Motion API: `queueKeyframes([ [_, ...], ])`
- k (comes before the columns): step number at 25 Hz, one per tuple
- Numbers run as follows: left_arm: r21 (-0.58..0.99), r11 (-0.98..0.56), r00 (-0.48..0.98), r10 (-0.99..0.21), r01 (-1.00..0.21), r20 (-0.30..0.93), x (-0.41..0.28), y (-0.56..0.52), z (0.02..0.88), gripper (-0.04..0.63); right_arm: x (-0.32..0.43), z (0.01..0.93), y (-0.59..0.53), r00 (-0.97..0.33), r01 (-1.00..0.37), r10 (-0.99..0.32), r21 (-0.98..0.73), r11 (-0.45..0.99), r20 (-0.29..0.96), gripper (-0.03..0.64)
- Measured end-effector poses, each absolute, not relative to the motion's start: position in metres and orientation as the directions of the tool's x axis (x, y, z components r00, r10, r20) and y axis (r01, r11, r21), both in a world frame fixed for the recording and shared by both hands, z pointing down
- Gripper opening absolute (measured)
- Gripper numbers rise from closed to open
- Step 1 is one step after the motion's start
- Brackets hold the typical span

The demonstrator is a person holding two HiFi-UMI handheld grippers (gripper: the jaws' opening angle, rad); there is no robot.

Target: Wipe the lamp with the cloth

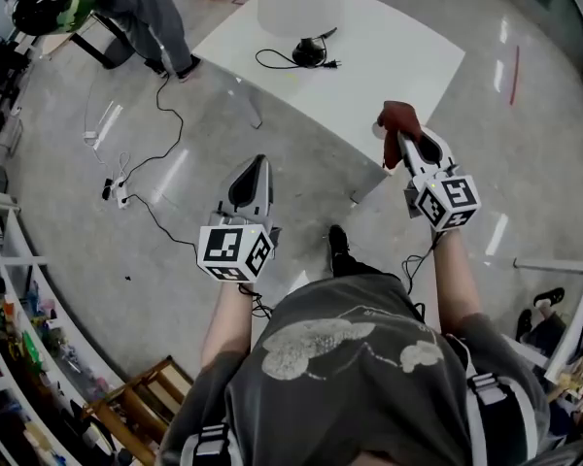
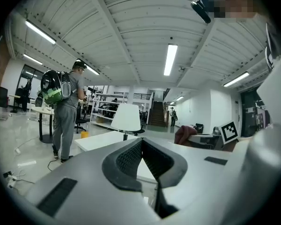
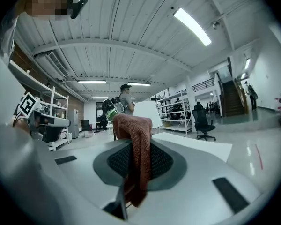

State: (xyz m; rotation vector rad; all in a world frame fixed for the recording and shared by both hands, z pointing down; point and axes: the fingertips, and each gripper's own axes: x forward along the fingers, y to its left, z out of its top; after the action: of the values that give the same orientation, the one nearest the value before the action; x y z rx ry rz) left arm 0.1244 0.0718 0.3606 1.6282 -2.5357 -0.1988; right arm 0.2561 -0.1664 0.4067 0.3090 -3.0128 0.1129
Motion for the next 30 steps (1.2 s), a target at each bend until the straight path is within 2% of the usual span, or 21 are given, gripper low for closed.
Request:
queueKeyframes([
  [6,0.169,0.434,-0.437,-0.899,-0.885,0.024,0.085,0.010,0.353,0.008,0.185,0.372,-0.232,-0.989,-0.131,-0.131,0.001,0.991,0.069,0.058],
  [12,0.163,0.465,-0.465,-0.884,-0.870,0.037,0.059,-0.027,0.355,0.008,0.146,0.371,-0.265,-0.994,-0.092,-0.089,-0.032,0.995,0.061,0.058],
  [23,0.140,0.516,-0.520,-0.854,-0.845,0.011,0.018,-0.043,0.334,0.008,0.105,0.370,-0.295,-0.992,-0.098,-0.090,-0.092,0.991,0.089,0.058],
  [30,0.145,0.449,-0.458,-0.888,-0.882,-0.031,-0.023,-0.063,0.342,0.008,0.072,0.373,-0.308,-0.987,-0.140,-0.132,-0.090,0.986,0.094,0.058],
])
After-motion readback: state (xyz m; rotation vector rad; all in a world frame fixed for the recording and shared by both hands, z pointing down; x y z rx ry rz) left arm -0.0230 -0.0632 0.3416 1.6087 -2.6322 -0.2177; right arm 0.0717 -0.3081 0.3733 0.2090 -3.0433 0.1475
